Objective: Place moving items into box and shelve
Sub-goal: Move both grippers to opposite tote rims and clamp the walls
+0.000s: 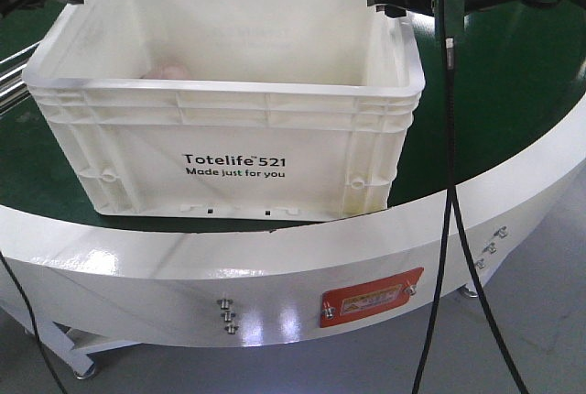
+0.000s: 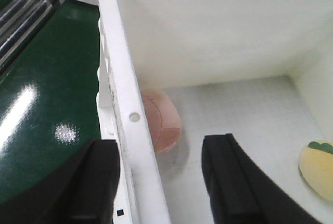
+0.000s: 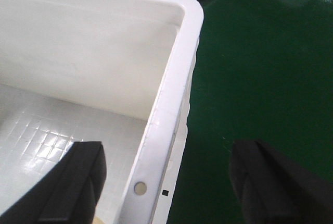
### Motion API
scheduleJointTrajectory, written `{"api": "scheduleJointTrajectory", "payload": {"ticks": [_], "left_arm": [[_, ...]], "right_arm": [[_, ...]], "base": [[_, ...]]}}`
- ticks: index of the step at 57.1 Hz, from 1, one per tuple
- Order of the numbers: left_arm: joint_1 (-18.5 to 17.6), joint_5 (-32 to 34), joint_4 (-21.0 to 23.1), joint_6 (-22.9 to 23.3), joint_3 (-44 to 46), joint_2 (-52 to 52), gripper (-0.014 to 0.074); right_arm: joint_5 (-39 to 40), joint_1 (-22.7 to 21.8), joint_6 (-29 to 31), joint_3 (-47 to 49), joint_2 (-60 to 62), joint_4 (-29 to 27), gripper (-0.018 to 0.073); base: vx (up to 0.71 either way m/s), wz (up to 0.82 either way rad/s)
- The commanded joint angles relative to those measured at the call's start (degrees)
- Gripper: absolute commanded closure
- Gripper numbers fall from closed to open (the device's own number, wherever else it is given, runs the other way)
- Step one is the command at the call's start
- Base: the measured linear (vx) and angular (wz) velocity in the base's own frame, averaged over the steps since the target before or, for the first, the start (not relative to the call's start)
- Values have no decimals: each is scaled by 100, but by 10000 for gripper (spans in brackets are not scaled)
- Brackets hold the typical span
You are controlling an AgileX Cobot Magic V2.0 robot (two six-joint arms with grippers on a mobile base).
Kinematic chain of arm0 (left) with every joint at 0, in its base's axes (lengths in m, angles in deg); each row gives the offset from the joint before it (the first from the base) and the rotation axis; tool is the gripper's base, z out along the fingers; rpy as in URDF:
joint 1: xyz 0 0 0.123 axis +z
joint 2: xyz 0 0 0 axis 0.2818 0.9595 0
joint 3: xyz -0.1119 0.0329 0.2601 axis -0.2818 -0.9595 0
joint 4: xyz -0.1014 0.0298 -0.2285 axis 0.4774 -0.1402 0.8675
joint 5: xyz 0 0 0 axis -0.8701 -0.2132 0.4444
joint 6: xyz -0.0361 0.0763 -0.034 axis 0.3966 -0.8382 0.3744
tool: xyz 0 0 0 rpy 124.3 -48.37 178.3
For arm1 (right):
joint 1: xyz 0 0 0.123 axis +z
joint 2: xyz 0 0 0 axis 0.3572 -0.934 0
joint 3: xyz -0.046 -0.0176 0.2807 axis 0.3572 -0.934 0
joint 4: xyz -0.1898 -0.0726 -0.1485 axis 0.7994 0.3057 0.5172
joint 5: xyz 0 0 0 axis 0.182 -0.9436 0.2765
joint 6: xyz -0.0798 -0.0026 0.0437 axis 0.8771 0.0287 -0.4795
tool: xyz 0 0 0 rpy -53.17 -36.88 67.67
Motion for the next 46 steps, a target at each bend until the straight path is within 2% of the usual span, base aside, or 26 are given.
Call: {"api": "scheduleJointTrajectory", "payload": {"ticks": [1, 9, 16, 21, 32, 46], "left_arm": [[-31, 241, 239, 64, 230, -150, 130], [-31, -301, 126, 297, 864, 201, 130], [-31, -954, -286, 651, 1835, 543, 130], [-31, -1175, -583, 1007, 2258, 691, 130], [-31, -1266, -724, 1128, 2304, 749, 130], [-112, -1373, -712, 1209, 2292, 904, 137]], "right_arm": [[367, -33, -1, 194, 260, 46, 16], [347, -33, 4, 194, 255, 101, 16], [306, -33, 3, 194, 255, 107, 16], [229, -33, 3, 194, 255, 107, 16], [-247, -33, 3, 449, 207, 293, 20], [-1537, -33, 42, 1814, -347, 385, 62]], "base": [[0, 0], [0, 0], [0, 0], [0, 0], [0, 0], [0, 0]]}}
